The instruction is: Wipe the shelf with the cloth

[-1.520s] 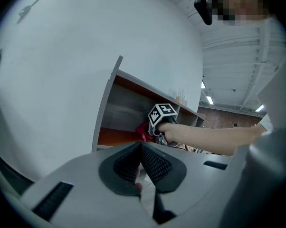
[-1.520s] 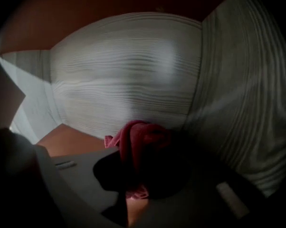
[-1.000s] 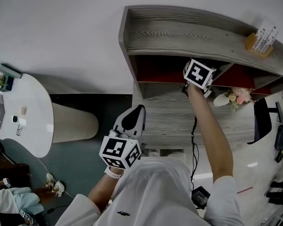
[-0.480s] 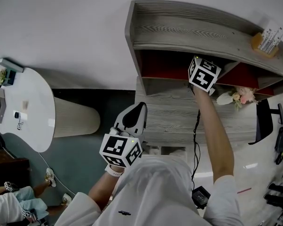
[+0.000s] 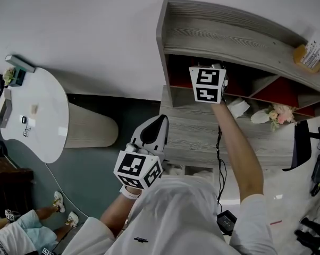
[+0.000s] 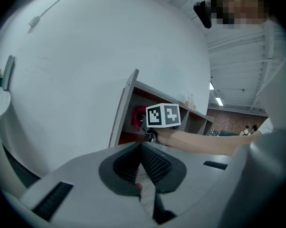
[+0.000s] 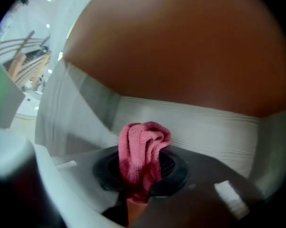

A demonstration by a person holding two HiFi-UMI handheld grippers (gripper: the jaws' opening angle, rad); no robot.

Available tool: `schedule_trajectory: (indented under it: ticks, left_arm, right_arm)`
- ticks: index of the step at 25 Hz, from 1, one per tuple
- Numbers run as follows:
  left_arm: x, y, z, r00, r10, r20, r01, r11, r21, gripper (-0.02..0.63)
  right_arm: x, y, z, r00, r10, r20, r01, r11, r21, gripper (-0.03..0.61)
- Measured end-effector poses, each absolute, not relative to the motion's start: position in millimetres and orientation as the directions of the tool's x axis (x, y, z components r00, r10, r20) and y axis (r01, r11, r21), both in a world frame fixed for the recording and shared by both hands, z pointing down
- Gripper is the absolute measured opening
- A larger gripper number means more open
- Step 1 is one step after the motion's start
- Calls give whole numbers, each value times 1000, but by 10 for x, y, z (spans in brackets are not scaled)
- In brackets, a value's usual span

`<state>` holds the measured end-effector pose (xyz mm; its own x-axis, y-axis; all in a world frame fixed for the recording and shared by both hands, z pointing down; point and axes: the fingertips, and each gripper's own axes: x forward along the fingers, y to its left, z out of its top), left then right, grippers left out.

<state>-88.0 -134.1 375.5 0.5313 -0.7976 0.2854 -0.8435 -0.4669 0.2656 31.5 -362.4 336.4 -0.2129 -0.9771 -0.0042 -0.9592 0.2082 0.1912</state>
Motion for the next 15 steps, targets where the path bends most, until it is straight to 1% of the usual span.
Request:
schedule_trajectory:
  ticks: [3, 10, 15]
  left_arm:
    - [-984, -1357, 3737, 507, -814, 284, -858, -442, 262, 6]
    - [-1065, -1374, 3699, 486, -827, 282, -869, -423, 256, 6]
    - [-1025, -1398, 3662, 492, -824, 280, -866, -431, 254, 6]
  right_arm:
    - [12, -3671, 3390, -288, -958, 1, -935, 281, 217, 71]
    - [-355, -3699, 3269, -366, -929, -52, -910, 345, 231, 71]
    - [-392, -3695, 3213, -371, -926, -77, -908, 343, 242, 71]
